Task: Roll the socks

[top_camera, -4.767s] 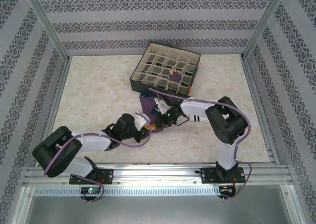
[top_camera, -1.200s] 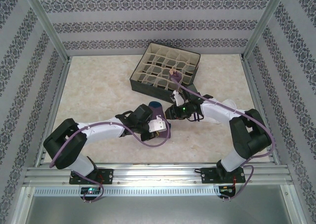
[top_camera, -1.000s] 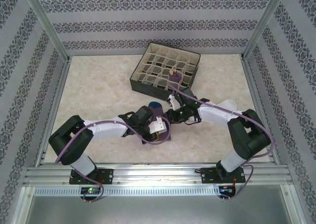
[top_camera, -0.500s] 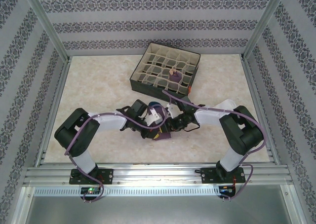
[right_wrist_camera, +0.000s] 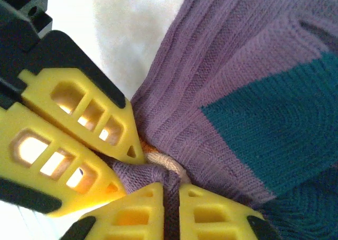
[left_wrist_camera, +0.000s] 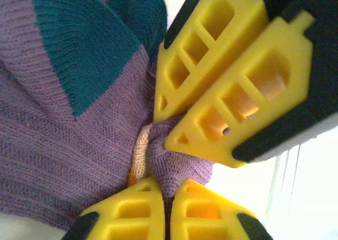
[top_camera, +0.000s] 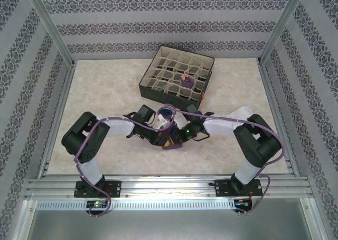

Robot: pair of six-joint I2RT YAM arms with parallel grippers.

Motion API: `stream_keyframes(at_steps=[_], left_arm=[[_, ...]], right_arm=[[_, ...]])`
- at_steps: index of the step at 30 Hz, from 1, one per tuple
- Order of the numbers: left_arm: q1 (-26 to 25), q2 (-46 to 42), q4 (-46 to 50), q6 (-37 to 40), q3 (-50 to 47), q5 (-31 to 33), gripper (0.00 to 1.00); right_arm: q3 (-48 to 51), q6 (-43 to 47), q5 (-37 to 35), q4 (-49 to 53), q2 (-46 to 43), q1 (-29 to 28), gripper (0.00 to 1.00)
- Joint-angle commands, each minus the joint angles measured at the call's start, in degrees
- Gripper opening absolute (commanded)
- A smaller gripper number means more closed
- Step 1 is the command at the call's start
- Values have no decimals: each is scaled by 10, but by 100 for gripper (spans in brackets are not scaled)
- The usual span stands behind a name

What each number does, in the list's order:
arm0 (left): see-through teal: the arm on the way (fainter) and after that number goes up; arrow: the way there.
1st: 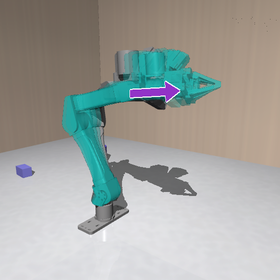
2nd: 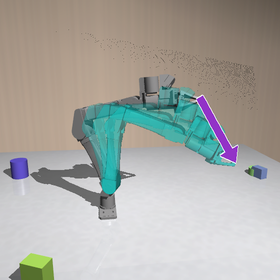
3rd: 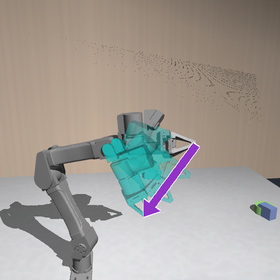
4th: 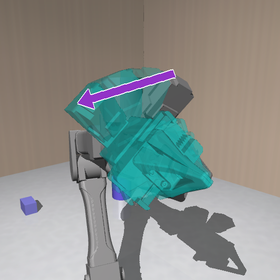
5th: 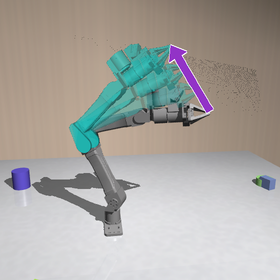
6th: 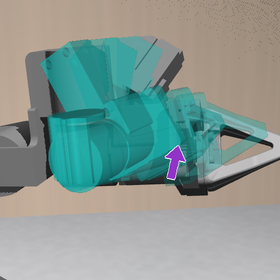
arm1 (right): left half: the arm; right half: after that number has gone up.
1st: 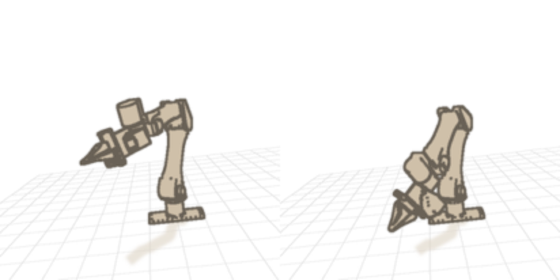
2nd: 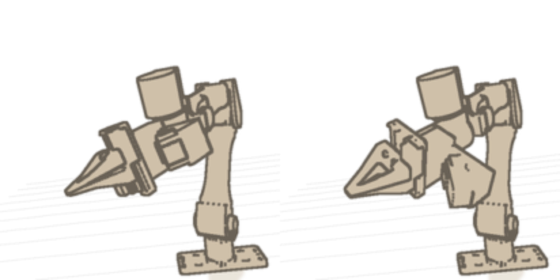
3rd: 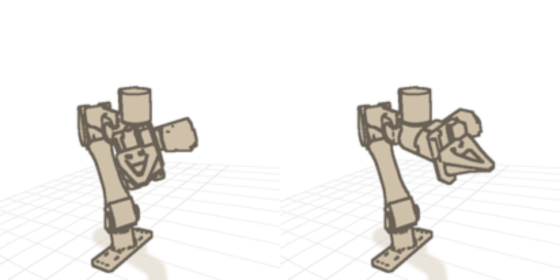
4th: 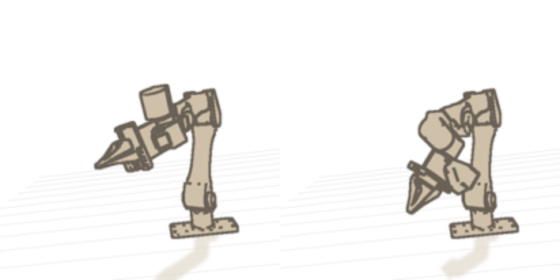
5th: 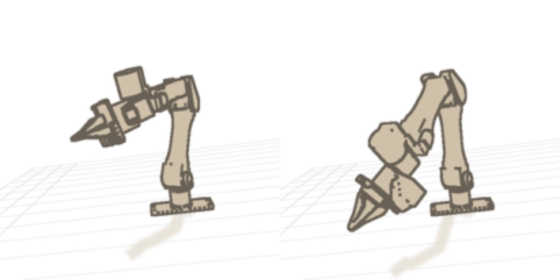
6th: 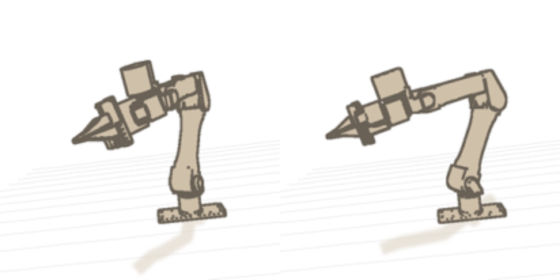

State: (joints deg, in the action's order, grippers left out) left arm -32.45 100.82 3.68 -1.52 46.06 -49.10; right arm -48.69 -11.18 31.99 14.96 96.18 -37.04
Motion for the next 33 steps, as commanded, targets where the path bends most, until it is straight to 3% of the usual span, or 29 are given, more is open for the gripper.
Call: stream_keyframes(at_steps=[1,3,11,17,22,33], left_arm=[[18,-15,-47,2,-58,84,18],[17,-54,-106,5,-88,78,24],[-15,-226,-213,114,-180,123,29],[-121,-344,-175,327,-189,284,38],[-162,-317,-125,457,-166,388,38],[-221,-178,-192,526,-140,468,49]], right_arm=[[-14,14,-38,92,32,-10,3],[-29,-2,-21,107,53,4,1],[-66,-34,6,152,108,42,0],[-92,-11,-14,193,133,38,0],[-108,3,-28,211,141,29,0],[-122,14,-27,220,151,20,0]])
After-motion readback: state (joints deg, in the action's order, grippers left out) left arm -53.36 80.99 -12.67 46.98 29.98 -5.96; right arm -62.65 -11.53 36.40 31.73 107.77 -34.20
